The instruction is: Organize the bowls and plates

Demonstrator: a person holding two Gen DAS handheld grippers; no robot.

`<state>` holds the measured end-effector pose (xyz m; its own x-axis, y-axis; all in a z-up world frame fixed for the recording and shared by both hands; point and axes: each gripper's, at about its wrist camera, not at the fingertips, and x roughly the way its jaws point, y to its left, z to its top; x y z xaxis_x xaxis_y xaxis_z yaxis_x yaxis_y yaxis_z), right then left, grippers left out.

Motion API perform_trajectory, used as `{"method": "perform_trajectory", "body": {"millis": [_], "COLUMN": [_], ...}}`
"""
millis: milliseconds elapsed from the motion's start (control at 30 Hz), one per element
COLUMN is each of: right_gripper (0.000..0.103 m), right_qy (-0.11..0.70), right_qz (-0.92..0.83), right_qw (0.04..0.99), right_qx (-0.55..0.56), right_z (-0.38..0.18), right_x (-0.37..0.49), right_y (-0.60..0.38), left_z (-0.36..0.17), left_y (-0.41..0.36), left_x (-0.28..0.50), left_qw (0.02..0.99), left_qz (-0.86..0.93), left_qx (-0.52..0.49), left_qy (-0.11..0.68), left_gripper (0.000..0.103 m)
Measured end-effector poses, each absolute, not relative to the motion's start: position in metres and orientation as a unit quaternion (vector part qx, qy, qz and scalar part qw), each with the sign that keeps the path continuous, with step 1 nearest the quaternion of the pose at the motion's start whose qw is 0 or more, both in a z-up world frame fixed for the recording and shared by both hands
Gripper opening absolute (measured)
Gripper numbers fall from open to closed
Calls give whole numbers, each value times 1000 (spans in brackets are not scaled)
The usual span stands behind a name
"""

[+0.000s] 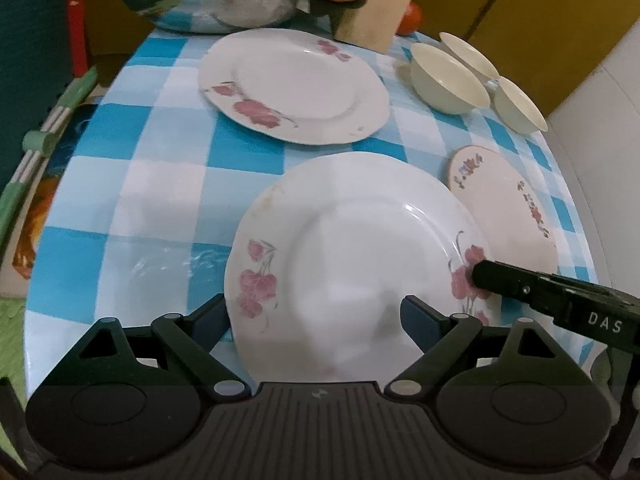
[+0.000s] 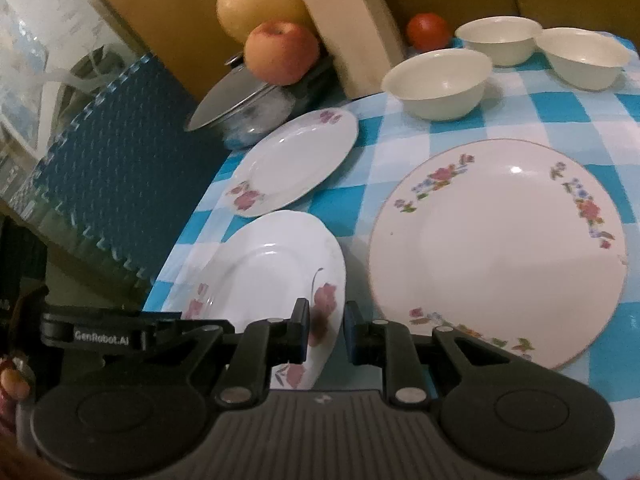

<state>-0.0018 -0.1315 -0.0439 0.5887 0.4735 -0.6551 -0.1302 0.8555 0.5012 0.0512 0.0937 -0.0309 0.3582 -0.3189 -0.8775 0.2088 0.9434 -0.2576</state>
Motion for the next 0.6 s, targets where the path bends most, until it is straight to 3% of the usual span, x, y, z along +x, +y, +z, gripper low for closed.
{"method": "perform_trajectory", "body": {"millis": [600], "right_gripper": [14], "right_qy": [406], "right_qz": [124], "right_qw": [878], "right_qx": [221], "right_z": [-43], "right_x": [-4], "right_y": [-163], "left_z": [-37], "left_y": [59], "left_x": [67], "left_qw": [816], "left_qz": [-191], "left_qx": [-39], "left_qy": [544], "left_gripper": [93]}}
